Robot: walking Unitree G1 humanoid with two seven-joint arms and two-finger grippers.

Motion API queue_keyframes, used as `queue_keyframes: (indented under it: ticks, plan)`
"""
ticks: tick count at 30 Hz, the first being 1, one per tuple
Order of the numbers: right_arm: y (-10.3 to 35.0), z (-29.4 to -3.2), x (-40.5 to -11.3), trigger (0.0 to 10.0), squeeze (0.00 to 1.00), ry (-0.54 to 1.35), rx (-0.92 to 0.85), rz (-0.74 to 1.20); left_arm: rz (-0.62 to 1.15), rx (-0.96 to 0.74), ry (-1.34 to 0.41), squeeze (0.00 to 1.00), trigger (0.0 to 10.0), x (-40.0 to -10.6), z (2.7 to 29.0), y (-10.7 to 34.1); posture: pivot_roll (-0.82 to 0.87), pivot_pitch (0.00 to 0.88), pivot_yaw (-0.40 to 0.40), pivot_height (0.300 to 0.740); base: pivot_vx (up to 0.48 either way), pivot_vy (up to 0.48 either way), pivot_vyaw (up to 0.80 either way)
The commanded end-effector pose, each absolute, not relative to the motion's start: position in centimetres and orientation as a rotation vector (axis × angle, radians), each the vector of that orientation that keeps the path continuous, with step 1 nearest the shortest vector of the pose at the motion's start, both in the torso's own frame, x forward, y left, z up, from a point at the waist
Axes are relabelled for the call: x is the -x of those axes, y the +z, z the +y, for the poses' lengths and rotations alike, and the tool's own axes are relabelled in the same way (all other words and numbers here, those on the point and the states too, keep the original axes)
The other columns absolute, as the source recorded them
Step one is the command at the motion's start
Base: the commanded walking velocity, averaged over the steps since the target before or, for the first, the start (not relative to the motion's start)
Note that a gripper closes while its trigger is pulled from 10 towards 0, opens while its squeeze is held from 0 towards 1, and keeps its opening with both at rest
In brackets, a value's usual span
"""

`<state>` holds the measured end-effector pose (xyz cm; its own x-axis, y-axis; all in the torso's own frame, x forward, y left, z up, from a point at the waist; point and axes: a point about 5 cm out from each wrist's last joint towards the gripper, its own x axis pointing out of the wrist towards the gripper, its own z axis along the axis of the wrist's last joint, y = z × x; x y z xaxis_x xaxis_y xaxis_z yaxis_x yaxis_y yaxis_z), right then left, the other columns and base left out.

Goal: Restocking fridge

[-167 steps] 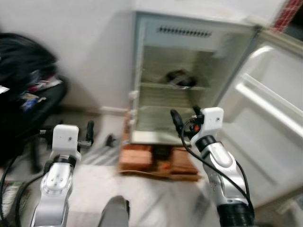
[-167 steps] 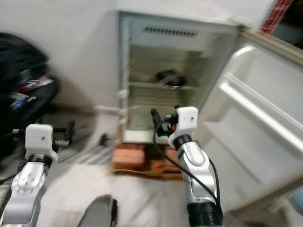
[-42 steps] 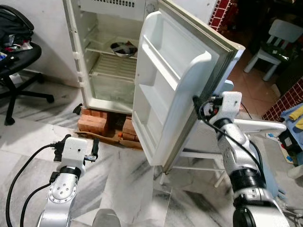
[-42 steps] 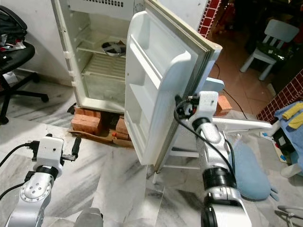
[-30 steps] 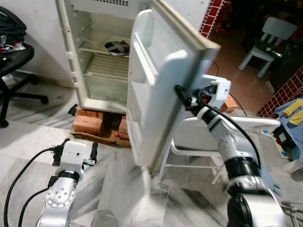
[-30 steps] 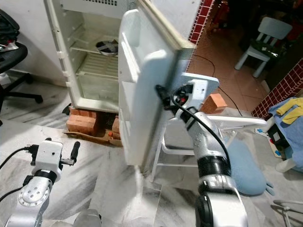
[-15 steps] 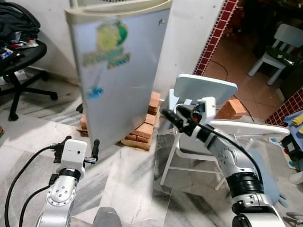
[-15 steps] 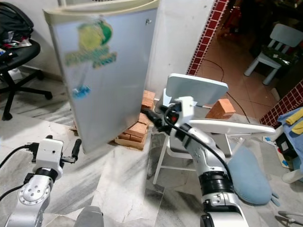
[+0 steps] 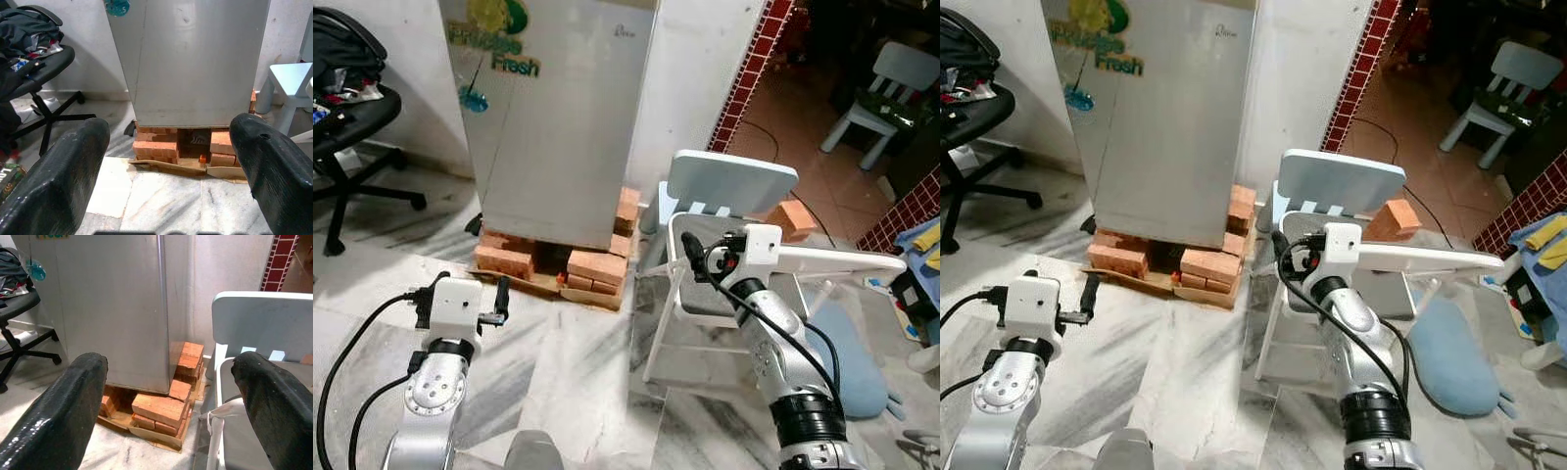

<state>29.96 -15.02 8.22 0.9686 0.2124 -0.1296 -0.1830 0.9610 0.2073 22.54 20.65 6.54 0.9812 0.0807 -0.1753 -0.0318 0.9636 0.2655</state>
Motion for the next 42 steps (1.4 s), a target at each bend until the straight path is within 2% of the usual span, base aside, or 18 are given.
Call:
queue_keyframes:
  ticks: [1, 9, 10, 11, 12, 13, 27, 36, 42]
  plan:
    - [8.5, -15.8, -30.1, 10.0, 1.0, 0.173, -0.179, 0.139, 0.193, -0.258, 0.043, 0.0, 10.0, -22.6, 20.3, 6.4, 0.22, 0.0, -0.109, 0.74, 0.0, 0.356, 0.0]
    - [8.2, -16.1, -30.1, 10.0, 1.0, 0.135, -0.156, 0.148, 0.208, -0.244, 0.048, 0.0, 10.0, -22.6, 20.1, 6.0, 0.22, 0.0, -0.106, 0.74, 0.0, 0.48, 0.0]
    - [8.2, -16.2, -30.2, 10.0, 0.96, 0.119, -0.153, 0.145, 0.207, -0.243, 0.046, 0.0, 10.0, -22.6, 20.0, 6.0, 0.22, 0.0, -0.106, 0.74, 0.0, 0.48, 0.0]
    - [8.3, -16.3, -30.2, 10.0, 0.82, 0.109, -0.146, 0.139, 0.206, -0.244, 0.04, 0.0, 10.0, -22.6, 20.0, 6.0, 0.22, 0.0, -0.106, 0.74, 0.0, 0.48, 0.0]
    - [8.4, -16.3, -30.2, 10.0, 0.22, 0.103, -0.141, 0.135, 0.205, -0.245, 0.036, 0.0, 10.0, -22.7, 20.0, 6.0, 0.22, 0.0, -0.106, 0.74, 0.0, 0.48, 0.0]
    - [8.4, -16.4, -30.2, 10.0, 0.0, 0.099, -0.137, 0.132, 0.206, -0.245, 0.034, 0.0, 10.0, -22.7, 20.0, 6.0, 0.22, 0.0, -0.106, 0.74, 0.0, 0.48, 0.0]
    - [8.4, -17.2, -30.1, 10.0, 0.0, 0.032, -0.103, 0.117, 0.207, -0.246, 0.026, 0.0, 10.0, -22.8, 19.9, 5.9, 0.22, 0.0, -0.088, 0.74, 0.0, 0.48, 0.0]
    - [8.6, -17.8, -30.1, 10.0, 0.0, -0.015, -0.102, 0.099, 0.174, -0.256, -0.022, 0.0, 10.0, -23.5, 19.5, 6.4, 0.19, 0.0, -0.052, 0.74, 0.0, 0.0, 0.0]
    - [7.9, -17.7, -29.1, 10.0, 0.0, -0.045, -0.1, 0.112, 0.123, -0.249, -0.013, 0.0, 10.0, -25.3, 19.6, 7.2, 0.16, 0.0, -0.043, 0.74, 0.0, 0.0, -0.2]
